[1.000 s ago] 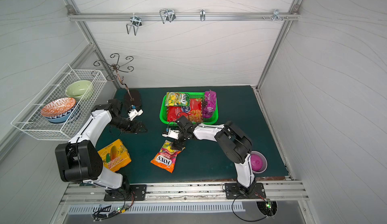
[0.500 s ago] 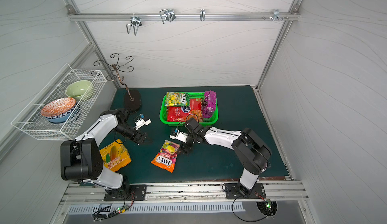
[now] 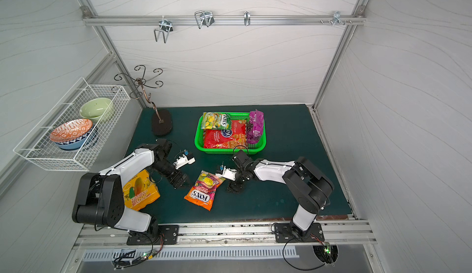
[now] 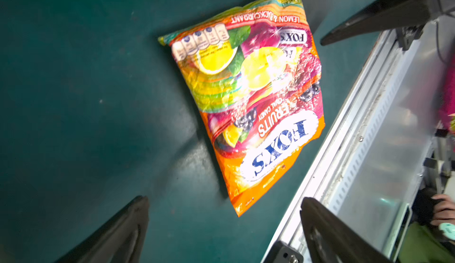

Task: Put the candies in the basket
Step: Pick up the candy at the center of the board.

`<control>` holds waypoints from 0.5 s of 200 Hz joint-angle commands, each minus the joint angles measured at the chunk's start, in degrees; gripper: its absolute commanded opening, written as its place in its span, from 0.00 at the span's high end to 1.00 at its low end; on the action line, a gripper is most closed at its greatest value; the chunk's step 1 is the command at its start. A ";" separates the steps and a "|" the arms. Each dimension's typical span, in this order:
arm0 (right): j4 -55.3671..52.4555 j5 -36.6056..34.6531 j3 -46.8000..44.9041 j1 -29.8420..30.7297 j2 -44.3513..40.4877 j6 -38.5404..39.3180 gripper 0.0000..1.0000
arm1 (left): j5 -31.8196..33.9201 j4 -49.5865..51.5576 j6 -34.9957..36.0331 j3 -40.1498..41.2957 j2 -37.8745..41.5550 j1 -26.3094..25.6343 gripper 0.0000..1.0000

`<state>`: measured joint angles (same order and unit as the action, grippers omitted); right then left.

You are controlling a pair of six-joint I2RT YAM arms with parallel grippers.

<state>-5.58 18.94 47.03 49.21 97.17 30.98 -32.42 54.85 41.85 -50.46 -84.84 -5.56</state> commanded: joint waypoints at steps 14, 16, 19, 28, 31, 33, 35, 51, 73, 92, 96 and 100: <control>15.21 -8.78 -3.28 1.71 3.19 11.49 0.32 | 1.39 -2.86 -0.89 0.27 0.04 -0.82 0.01; 15.70 -9.00 -3.36 1.73 3.25 11.79 0.32 | 1.40 -2.76 -0.91 0.34 0.09 -0.85 0.01; 16.52 -9.19 -3.61 1.68 3.43 12.07 0.31 | 1.40 -2.77 -0.90 0.38 0.12 -0.84 0.01; 18.08 -9.61 -3.93 1.57 3.93 12.95 0.33 | 1.23 -2.66 -0.81 0.45 0.11 -0.78 0.01; 18.29 -9.60 -3.87 1.54 4.13 13.23 0.34 | 1.15 -2.70 -0.87 0.49 0.11 -0.81 0.01; 18.32 -9.62 -3.83 1.51 4.27 13.47 0.34 | 1.05 -2.72 -0.82 0.35 0.11 -0.78 0.01; 18.39 -9.67 -3.75 1.55 4.44 13.66 0.35 | 1.05 -2.73 -0.87 0.36 0.11 -0.79 0.01; 16.26 -8.98 -2.08 1.71 6.00 15.34 0.59 | 0.87 -2.60 -1.06 0.12 -0.34 -0.79 0.01; 12.17 -8.04 -0.44 2.48 6.62 17.58 0.92 | 0.86 -2.38 -1.41 -0.38 -0.78 -0.84 0.01; 11.67 -8.16 -0.75 3.67 5.05 18.09 0.95 | 1.31 -2.63 -1.51 -0.26 -0.53 -0.81 0.01; 11.33 -8.01 -0.58 3.85 4.65 17.90 0.95 | 1.36 -2.71 -1.57 -0.34 -0.52 -0.81 0.01; 10.67 -8.08 -0.39 4.10 4.22 17.61 0.95 | 1.40 -2.69 -1.59 -0.36 -0.42 -0.82 0.01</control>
<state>10.17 12.99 46.61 52.10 101.82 46.50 -31.48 52.45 40.36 -50.04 -84.95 -6.33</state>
